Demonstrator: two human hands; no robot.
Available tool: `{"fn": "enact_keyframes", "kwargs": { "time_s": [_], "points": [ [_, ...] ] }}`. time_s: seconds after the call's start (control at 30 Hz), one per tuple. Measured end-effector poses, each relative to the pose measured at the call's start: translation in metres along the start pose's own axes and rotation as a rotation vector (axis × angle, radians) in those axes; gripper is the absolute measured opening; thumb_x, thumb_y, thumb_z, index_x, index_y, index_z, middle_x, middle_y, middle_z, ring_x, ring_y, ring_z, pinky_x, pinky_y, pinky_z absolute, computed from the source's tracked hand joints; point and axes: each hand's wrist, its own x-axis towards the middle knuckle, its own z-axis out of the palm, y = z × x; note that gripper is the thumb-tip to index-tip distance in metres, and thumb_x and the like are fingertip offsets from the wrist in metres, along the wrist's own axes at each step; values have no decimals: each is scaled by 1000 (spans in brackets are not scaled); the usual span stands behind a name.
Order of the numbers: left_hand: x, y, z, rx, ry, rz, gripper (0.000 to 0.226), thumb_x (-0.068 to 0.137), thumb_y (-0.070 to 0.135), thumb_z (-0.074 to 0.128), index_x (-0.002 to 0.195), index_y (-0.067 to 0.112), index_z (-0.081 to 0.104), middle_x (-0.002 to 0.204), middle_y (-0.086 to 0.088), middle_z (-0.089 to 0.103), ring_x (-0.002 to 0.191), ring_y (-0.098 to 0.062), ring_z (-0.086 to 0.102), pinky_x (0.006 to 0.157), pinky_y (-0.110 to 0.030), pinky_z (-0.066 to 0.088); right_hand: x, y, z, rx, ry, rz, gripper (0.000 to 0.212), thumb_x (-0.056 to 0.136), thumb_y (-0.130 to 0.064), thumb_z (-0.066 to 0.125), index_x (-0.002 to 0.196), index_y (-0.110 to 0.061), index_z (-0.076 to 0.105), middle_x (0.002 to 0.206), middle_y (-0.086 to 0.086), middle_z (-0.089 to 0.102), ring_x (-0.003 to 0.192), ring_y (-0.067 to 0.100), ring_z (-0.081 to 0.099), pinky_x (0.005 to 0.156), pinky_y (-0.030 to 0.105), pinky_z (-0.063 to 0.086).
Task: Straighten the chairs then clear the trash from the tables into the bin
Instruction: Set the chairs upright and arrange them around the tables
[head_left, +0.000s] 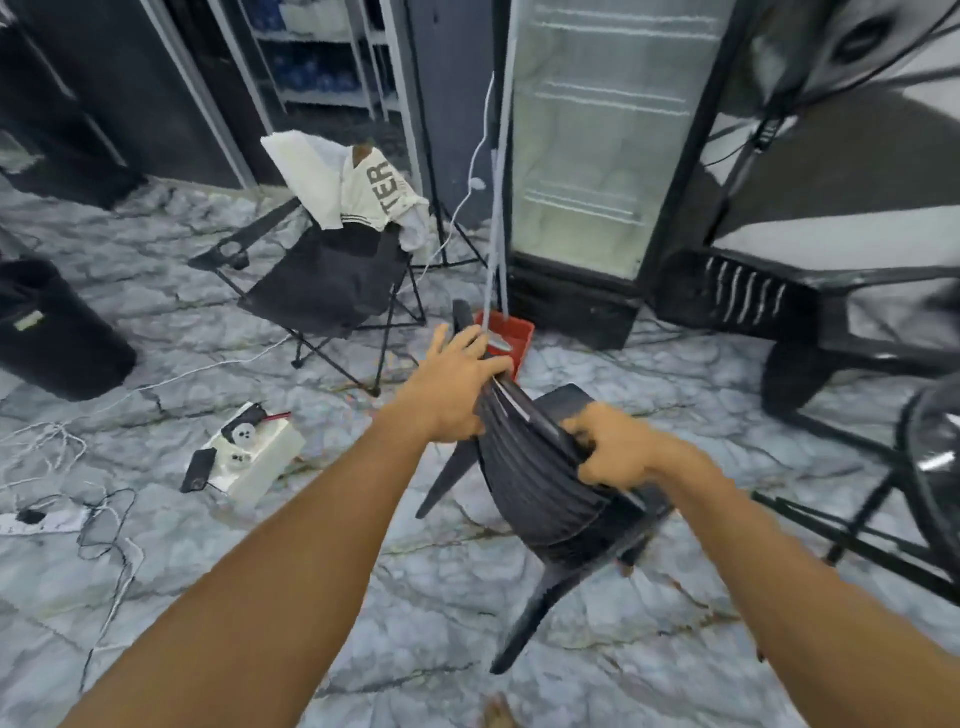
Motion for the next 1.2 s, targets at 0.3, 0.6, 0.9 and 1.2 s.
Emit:
{"fn": "enact_keyframes", "kwargs": {
  "time_s": [0.3, 0.6, 0.9, 1.2],
  "points": [
    [60, 111, -51, -133, 1, 139, 41, 72, 56, 81, 98, 26, 70, 90, 3, 66, 89, -24, 60, 77, -39, 52, -100, 74, -44, 41, 255, 203, 20, 64, -17, 78, 76, -29, 66, 77, -4, 70, 75, 15, 64, 69, 34, 53],
    [-9, 173, -45, -209, 20, -42, 40, 70, 59, 80, 90, 26, 75, 81, 7, 66, 82, -21, 62, 74, -35, 48, -153, 89, -12, -23, 472, 15, 45, 79, -41, 78, 50, -33, 44, 50, -12, 46, 51, 3, 43, 48, 23, 27],
    [-65, 306, -89, -95, 61, 12, 43, 79, 62, 70, 98, 24, 70, 99, 2, 65, 98, -25, 59, 85, -41, 49, -286, 138, -4, 14, 554, -72, 28, 77, -37, 81, 62, -24, 61, 55, -8, 54, 55, 7, 50, 55, 30, 38],
    [-112, 444, -84, -84, 72, 224, 40, 81, 59, 68, 99, 23, 68, 100, -4, 67, 97, -28, 62, 78, -37, 47, -435, 194, 40, 32, 567, 120, 28, 74, -42, 82, 80, -16, 73, 71, 6, 69, 68, 21, 64, 70, 40, 54]
  ]
}}
